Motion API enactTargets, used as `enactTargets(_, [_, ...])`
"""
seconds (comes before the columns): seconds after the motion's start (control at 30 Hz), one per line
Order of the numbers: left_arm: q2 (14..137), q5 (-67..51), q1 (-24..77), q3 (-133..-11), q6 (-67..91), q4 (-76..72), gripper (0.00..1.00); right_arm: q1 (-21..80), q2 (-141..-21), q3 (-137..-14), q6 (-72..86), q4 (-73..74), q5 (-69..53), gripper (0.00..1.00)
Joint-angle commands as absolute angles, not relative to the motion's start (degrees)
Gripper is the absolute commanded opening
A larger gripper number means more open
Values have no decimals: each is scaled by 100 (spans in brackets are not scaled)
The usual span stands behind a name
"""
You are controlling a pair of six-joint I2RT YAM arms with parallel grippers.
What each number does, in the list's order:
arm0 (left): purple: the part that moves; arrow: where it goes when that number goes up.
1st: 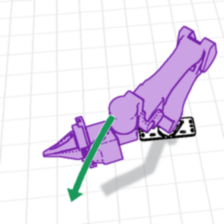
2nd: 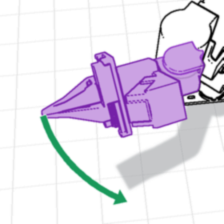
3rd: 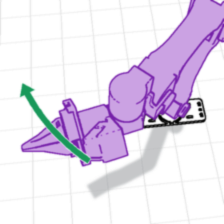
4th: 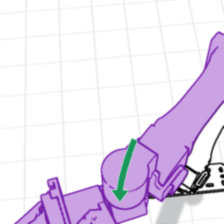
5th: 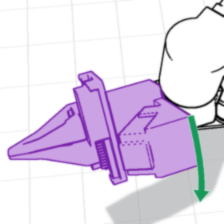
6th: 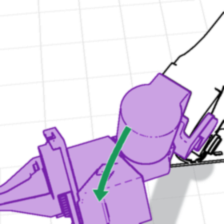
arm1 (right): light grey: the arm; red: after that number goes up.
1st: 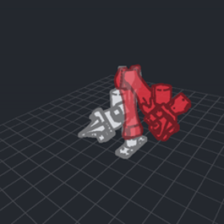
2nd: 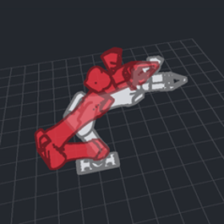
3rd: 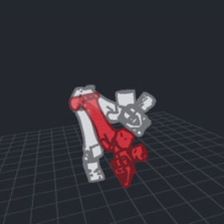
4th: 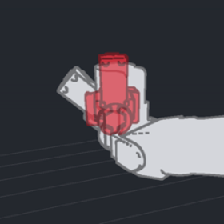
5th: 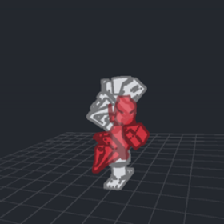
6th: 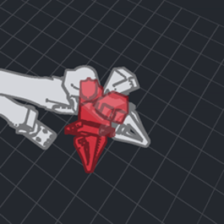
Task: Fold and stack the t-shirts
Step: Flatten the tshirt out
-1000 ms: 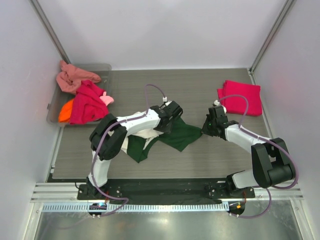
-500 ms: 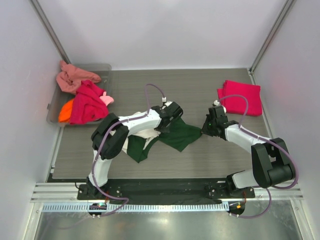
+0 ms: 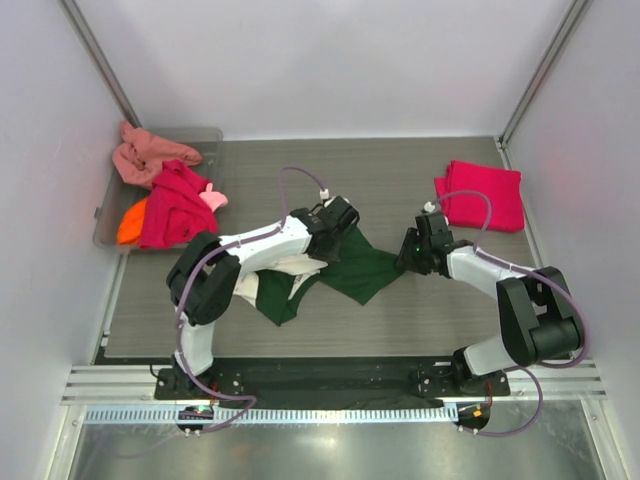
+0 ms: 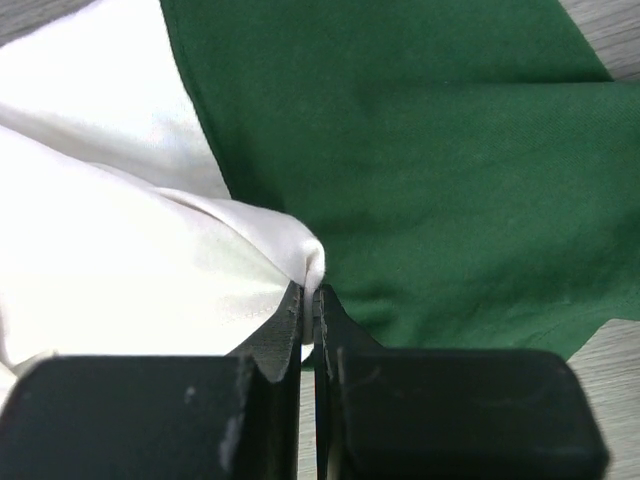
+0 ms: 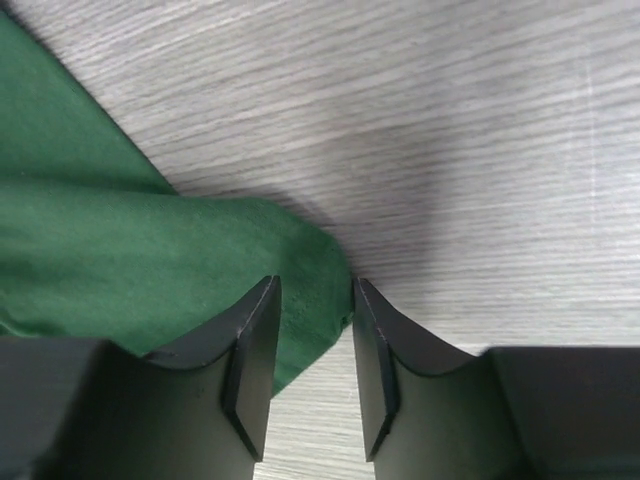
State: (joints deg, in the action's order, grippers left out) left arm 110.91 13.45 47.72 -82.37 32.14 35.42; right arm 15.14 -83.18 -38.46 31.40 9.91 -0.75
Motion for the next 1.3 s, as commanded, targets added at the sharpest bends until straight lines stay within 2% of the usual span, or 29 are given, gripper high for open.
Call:
enactTargets(0.0, [10776, 1134, 4737, -8183, 3270, 3340, 0, 1477, -8525, -3964, 3120, 870, -97, 38])
enactTargets(0.1, [10670, 1081, 4685, -8156, 3270, 3331, 0, 1476, -8613, -3981, 3129, 853, -26, 22])
enactTargets(0.13, [10653, 1011, 4615, -8139, 3261, 3331, 0, 1477, -8605, -3990, 3129, 861, -26, 4])
enactTargets(0.17, [10583, 932, 4571, -8130, 3261, 3331, 0, 1477, -8587, -4034, 3112, 853, -18, 1])
enactTargets(0.33, [10214, 510, 4097, -8103, 3252, 3366, 0, 1380, -8306, -4385, 3146, 1212, 430, 1])
enactTargets(0.53, [9484, 360, 3367, -8603, 3164, 3884, 0, 546, -7806, -5289, 3269, 1669, 282, 1])
enactTargets(0.77, [8588, 957, 2646, -10027, 3138, 4851, 0, 97, -7629, -7879, 3067, 2908, 255, 1])
enactTargets(0.97, [7929, 1775, 2015, -11038, 2989, 5563, 0, -289, -7392, -9524, 2953, 3734, 343, 1])
enactTargets(1.07, [7498, 1828, 1654, -11144, 2831, 5660, 0, -404, -7050, -9921, 2769, 4051, 447, 1])
enactTargets(1.27, [6321, 1688, 1644, -11022, 2663, 5405, 0, -404, -5758, -9914, 2699, 4201, 1361, 1])
